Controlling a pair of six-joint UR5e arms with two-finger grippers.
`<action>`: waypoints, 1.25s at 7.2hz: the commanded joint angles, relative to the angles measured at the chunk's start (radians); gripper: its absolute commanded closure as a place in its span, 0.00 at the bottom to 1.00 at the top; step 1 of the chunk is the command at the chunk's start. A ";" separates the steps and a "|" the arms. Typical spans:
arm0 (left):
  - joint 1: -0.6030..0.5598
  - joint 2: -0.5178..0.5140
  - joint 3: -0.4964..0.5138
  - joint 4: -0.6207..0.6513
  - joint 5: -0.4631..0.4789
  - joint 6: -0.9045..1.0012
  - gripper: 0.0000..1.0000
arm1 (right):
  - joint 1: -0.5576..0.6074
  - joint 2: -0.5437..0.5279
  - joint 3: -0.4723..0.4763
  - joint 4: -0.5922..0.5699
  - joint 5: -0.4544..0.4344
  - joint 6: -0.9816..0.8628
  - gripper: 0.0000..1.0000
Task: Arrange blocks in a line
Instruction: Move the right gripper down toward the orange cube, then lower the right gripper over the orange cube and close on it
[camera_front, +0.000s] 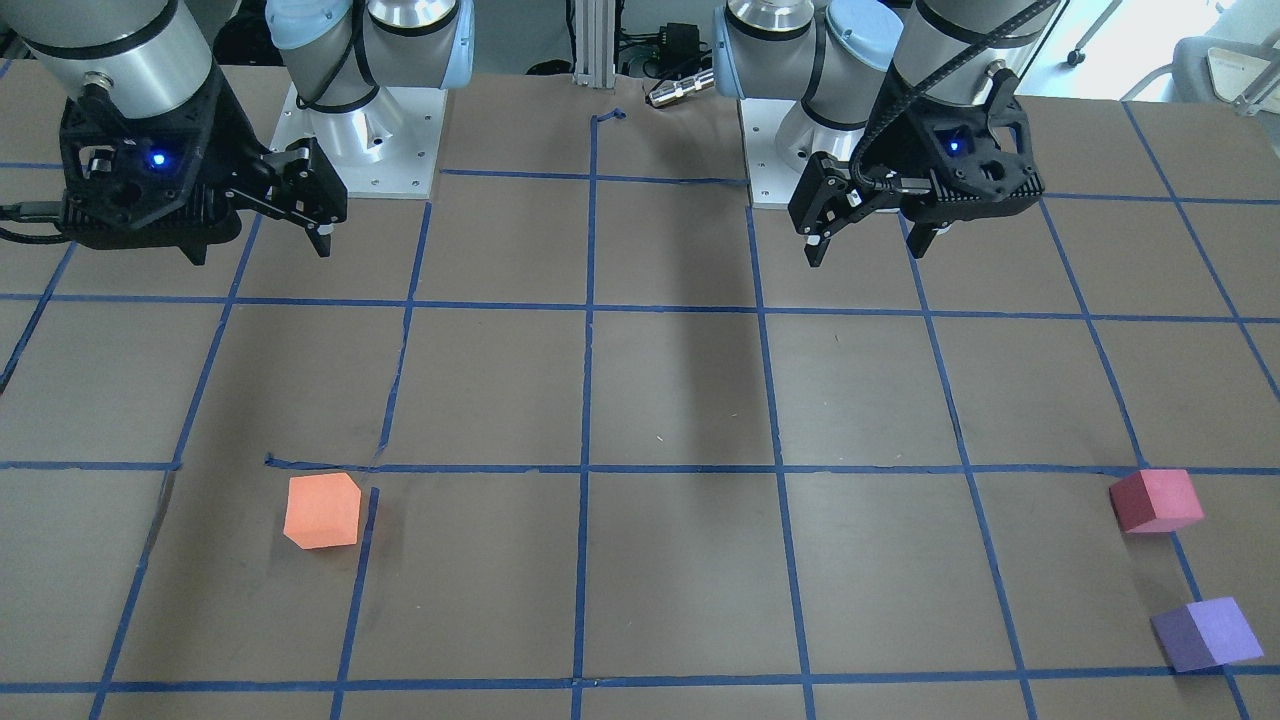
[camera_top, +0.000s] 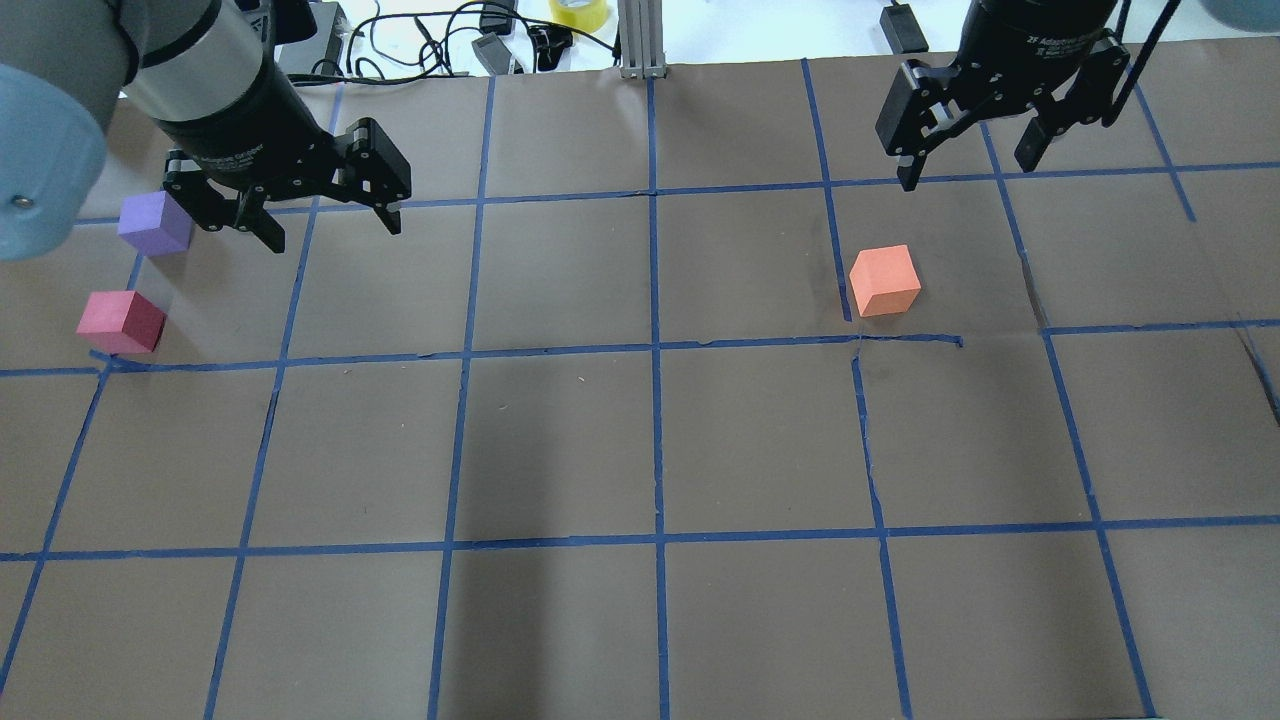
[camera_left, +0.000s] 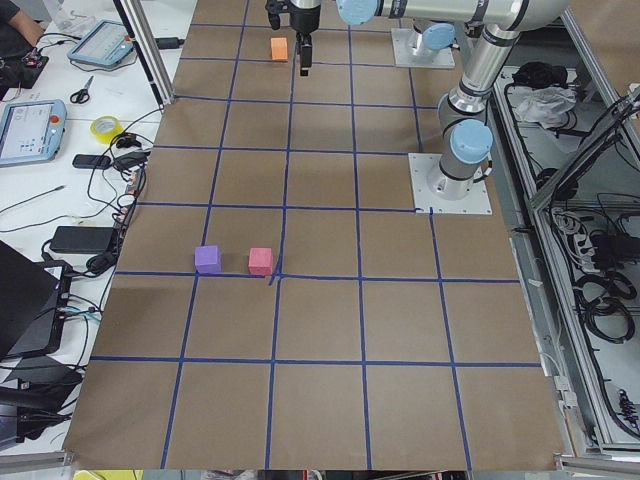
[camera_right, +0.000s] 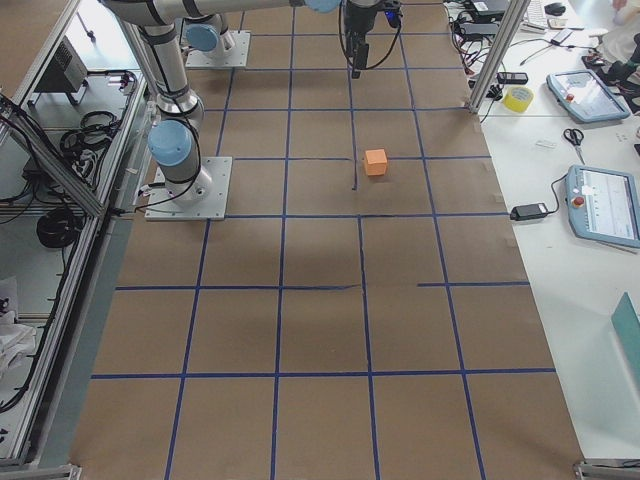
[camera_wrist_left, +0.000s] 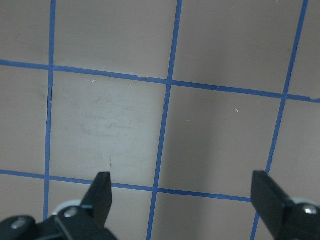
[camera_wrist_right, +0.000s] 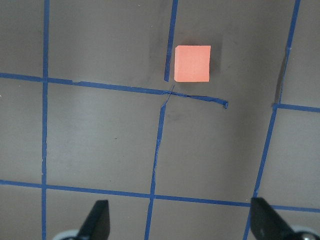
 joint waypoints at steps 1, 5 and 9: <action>0.015 -0.008 0.008 0.002 0.001 0.014 0.00 | -0.012 0.009 0.019 -0.113 -0.010 0.018 0.00; 0.006 0.001 0.006 -0.002 0.004 0.005 0.00 | -0.031 0.268 0.066 -0.322 -0.017 0.004 0.00; 0.004 -0.007 -0.006 0.001 0.003 -0.006 0.00 | -0.037 0.400 0.237 -0.632 -0.043 -0.079 0.00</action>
